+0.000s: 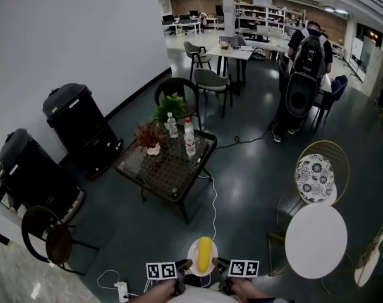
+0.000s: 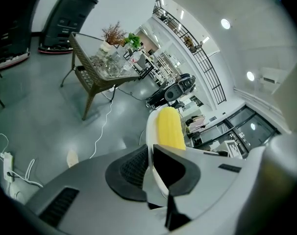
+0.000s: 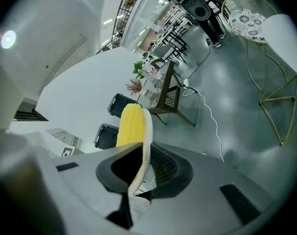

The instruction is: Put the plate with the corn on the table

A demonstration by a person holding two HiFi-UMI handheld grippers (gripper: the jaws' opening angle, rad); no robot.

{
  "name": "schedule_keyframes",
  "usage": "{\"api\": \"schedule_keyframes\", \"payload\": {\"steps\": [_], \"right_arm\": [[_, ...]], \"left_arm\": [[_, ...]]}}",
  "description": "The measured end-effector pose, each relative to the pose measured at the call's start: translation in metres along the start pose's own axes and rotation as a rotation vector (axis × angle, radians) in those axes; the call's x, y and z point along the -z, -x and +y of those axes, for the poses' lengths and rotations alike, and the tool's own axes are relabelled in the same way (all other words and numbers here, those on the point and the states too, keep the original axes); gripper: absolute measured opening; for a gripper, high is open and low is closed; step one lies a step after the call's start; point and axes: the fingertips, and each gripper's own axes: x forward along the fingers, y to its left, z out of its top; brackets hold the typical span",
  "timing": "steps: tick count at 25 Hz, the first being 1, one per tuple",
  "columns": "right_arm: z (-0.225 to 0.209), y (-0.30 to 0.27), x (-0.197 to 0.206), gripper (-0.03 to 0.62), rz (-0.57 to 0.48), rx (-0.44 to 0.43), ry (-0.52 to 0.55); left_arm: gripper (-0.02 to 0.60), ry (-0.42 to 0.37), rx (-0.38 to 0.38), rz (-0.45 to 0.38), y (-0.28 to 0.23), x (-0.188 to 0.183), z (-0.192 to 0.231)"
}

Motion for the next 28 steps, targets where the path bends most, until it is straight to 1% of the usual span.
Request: {"api": "schedule_keyframes", "payload": {"steps": [3,8,15,18,21,25,28], "right_arm": [[0.004,-0.012,-0.014,0.057,0.006,0.004,0.012],[0.008,-0.030,-0.048,0.055,-0.008,0.015,0.049],[0.030,-0.066,-0.086,0.057,-0.016,0.010,0.076],[0.041,-0.091,-0.101,0.055,-0.003,0.006,0.086],[0.053,-0.121,-0.110,0.055,0.019,-0.012,0.099],[0.074,-0.145,-0.121,0.055,0.035,-0.037,0.102],[0.088,-0.169,-0.128,0.055,0.052,-0.047,0.124]], "left_arm": [[0.032,0.003,0.003,-0.003,-0.004,-0.019,0.006],[0.032,-0.005,0.043,-0.013,-0.018,-0.054,0.012],[0.032,-0.017,0.067,-0.040,-0.019,-0.110,0.024],[0.032,-0.001,0.066,-0.060,-0.014,-0.135,0.037],[0.032,0.018,0.046,-0.087,-0.006,-0.159,0.056],[0.032,0.038,0.043,-0.125,0.008,-0.184,0.068],[0.032,0.055,0.038,-0.155,0.019,-0.204,0.084]]}}
